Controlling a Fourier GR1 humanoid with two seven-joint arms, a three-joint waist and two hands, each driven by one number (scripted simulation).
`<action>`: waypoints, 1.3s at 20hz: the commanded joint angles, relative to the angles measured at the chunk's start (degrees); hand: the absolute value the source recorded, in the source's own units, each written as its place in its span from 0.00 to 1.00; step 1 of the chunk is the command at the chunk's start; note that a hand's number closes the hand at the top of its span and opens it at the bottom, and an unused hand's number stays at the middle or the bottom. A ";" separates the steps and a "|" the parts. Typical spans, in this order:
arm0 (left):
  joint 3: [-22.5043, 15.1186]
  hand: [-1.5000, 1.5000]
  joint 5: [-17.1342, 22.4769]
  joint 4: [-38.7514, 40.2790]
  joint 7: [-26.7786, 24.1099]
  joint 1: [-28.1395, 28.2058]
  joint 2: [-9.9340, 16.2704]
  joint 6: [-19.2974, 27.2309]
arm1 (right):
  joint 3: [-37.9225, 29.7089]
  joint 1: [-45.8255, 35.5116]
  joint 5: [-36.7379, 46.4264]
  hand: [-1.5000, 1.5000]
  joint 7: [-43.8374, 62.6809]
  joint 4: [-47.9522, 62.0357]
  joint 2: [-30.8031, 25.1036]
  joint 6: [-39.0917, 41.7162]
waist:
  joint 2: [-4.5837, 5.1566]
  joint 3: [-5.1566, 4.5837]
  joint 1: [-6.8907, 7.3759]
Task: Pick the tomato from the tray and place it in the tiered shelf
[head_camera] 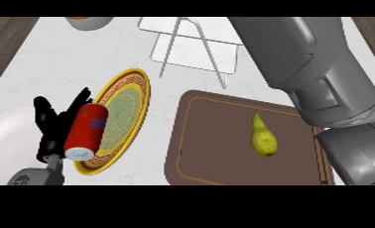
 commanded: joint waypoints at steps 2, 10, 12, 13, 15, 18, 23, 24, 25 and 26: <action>0.42 0.50 0.88 0.69 -0.13 0.84 -0.12 -1.90 | -4.36 0.27 -1.29 0.00 1.09 -0.59 -0.93 -8.72 | 0.25 -0.32 0.16; -1.89 0.50 -1.93 -0.42 -0.58 2.72 -3.61 0.85 | -11.21 2.32 -7.83 0.00 -1.64 -6.67 -0.34 -15.92 | -0.18 -0.26 -0.52; 1.71 0.50 0.97 0.84 1.99 0.16 -0.32 -1.94 | -12.42 1.43 -8.91 0.00 -1.46 -7.46 0.79 -18.10 | -0.05 -0.28 -0.39; -1.37 0.50 -1.57 0.66 -0.31 1.16 -3.58 -0.01 | -13.43 2.55 -9.07 0.00 -3.61 -6.11 2.04 -22.83 | 0.29 -0.30 0.21; 0.05 0.50 -0.86 -0.65 3.20 -0.53 -1.41 -0.47 | -14.99 1.60 -10.88 0.00 -3.14 -8.34 -0.23 -21.30 | -0.01 -0.26 -0.34; 1.49 0.50 -1.13 3.16 1.39 -2.14 -0.95 -1.27 | -14.41 2.14 -7.86 0.00 -1.63 -9.27 -0.87 -27.77 | -0.05 -0.31 -1.00; 2.76 0.50 -0.04 1.83 2.72 -0.73 -1.25 -0.82 | -13.68 2.95 -3.07 0.00 5.41 -10.38 -7.34 -27.37 | -0.52 -0.29 -1.91; 1.50 0.50 -1.40 2.65 -0.96 1.52 -2.78 -0.72 | -14.77 6.32 -3.94 0.00 2.93 -12.53 -8.95 -28.52 | -0.50 -0.27 -2.21; 0.41 0.50 -1.83 -1.11 1.65 2.47 -2.92 0.43 | -14.60 3.80 -2.67 0.00 6.91 -14.27 -9.64 -28.41 | -0.91 -0.24 -2.22; 2.24 0.50 -0.69 0.81 1.08 1.90 -1.80 -0.80 | -14.44 6.19 -2.13 0.00 8.05 -17.01 -9.31 -29.36 | -1.03 -0.25 -2.94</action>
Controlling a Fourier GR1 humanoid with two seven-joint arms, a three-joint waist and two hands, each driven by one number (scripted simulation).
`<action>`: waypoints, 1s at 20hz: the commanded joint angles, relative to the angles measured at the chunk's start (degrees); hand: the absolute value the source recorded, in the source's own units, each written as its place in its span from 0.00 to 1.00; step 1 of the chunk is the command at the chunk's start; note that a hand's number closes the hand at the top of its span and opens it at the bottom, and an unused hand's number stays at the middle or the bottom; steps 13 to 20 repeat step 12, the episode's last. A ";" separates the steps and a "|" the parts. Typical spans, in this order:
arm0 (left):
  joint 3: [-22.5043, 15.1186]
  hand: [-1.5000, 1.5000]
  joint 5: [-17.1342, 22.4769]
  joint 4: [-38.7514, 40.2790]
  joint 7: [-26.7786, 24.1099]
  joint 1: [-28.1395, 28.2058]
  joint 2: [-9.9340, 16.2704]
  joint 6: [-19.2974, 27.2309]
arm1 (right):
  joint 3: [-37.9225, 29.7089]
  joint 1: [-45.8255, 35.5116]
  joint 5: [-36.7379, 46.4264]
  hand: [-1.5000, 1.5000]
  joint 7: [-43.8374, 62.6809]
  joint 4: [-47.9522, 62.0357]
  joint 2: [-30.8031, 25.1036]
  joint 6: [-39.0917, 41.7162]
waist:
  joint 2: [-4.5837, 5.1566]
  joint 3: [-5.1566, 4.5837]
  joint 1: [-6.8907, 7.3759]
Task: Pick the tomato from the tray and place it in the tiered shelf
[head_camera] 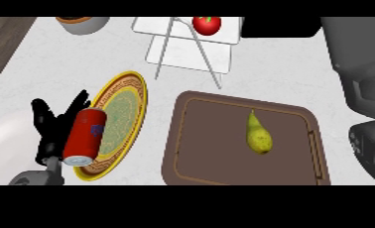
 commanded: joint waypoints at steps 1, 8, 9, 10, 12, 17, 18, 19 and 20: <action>0.00 0.50 0.32 0.74 -0.70 2.16 0.06 -1.65 | -1.69 3.20 1.20 0.00 4.50 -4.98 -4.45 -2.44 | 0.00 -0.30 -0.57; 1.29 0.50 0.10 3.00 0.37 0.75 -0.79 -0.24 | -3.04 16.05 -4.87 0.00 8.94 -26.98 -7.48 7.58 | -0.44 -0.25 -2.62; 1.69 0.50 1.15 -1.62 3.83 1.70 1.19 -1.13 | -3.17 16.40 -5.62 0.00 10.17 -29.03 -10.06 11.42 | -0.37 -0.23 -1.57; -0.76 0.50 -1.76 -1.11 0.27 2.50 -2.35 1.55 | -3.56 18.43 -7.14 0.00 10.53 -31.92 -10.87 13.41 | -0.29 -0.24 -1.63; 1.54 0.50 0.52 0.90 -0.23 1.97 -0.29 -2.06 | -4.15 23.83 -9.32 0.00 9.94 -38.03 -10.98 14.06 | -0.04 -0.27 -1.25; 1.54 0.50 0.52 0.90 -0.23 1.97 -0.29 -2.06 | -4.15 23.83 -9.32 0.00 9.94 -38.03 -10.98 14.06 | -0.04 -0.27 -1.25; 1.54 0.50 0.52 0.90 -0.23 1.97 -0.29 -2.06 | -4.15 23.83 -9.32 0.00 9.94 -38.03 -10.98 14.06 | -0.04 -0.27 -1.25; 1.54 0.50 0.52 0.90 -0.23 1.97 -0.29 -2.06 | -4.15 23.83 -9.32 0.00 9.94 -38.03 -10.98 14.06 | -0.04 -0.27 -1.25; 1.54 0.50 0.52 0.90 -0.23 1.97 -0.29 -2.06 | -4.15 23.83 -9.32 0.00 9.94 -38.03 -10.98 14.06 | -0.04 -0.27 -1.25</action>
